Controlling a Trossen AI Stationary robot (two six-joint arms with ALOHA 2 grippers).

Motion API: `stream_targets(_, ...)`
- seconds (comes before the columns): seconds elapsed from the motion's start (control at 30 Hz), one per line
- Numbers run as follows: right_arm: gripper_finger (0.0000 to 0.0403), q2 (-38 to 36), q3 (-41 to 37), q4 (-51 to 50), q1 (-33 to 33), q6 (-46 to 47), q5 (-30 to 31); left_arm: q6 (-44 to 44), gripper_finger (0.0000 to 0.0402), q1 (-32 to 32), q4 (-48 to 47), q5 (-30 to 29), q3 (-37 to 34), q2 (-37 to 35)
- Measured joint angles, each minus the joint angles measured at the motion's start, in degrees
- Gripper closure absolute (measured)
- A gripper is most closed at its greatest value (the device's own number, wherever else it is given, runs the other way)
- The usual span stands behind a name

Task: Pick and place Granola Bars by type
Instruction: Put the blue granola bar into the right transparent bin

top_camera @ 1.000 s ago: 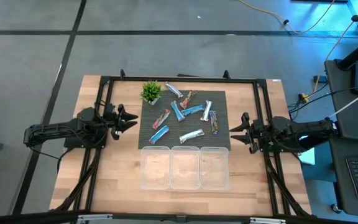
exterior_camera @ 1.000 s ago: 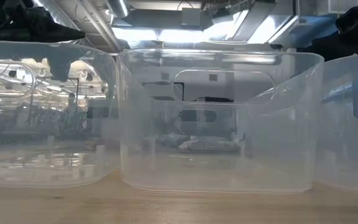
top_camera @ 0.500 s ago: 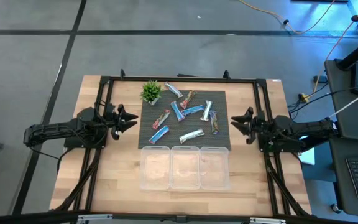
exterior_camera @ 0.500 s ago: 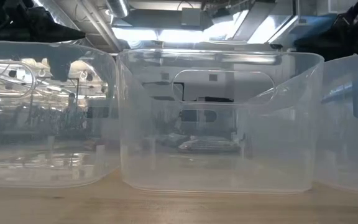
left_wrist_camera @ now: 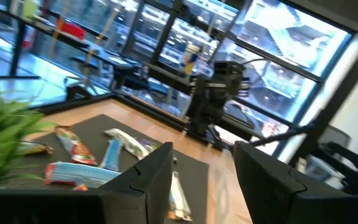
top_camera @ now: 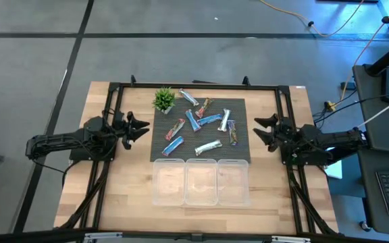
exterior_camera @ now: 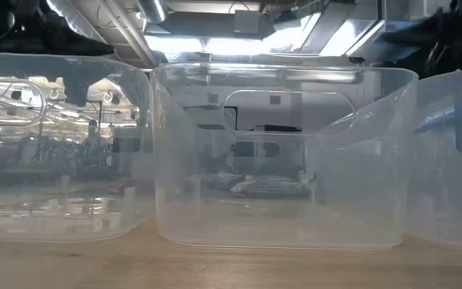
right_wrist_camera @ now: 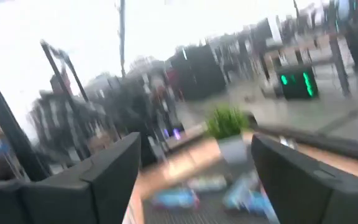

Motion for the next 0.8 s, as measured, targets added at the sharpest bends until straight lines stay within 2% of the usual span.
stream_targets(0.13,0.0091,-0.04,0.84,10.03,0.00,-5.01,0.23,-0.01,0.0238,0.00,0.00,-2.33,0.02,0.00)
stream_targets(0.23,0.0092,1.51,4.85,6.31,0.00,-8.84,-2.77,-0.01,0.0240,0.00,0.00,-3.21,0.00,0.00)
stream_targets(0.33,0.0092,6.88,10.85,-1.12,0.02,-7.20,0.59,-0.06,0.0240,0.00,0.04,-3.15,0.00,0.00)
stream_targets(0.5,0.0092,22.49,24.27,-19.82,-0.41,6.56,9.18,-0.46,0.0238,0.00,0.05,-3.09,0.00,0.00)
stream_targets(0.7,0.0092,42.71,38.24,-42.07,-6.04,29.60,10.15,-0.47,0.0236,0.00,0.07,-3.56,0.00,0.00)
stream_targets(0.8,0.0092,51.37,42.98,-49.44,-9.16,34.62,6.76,-0.46,0.0237,0.00,0.40,-3.56,0.00,0.02)
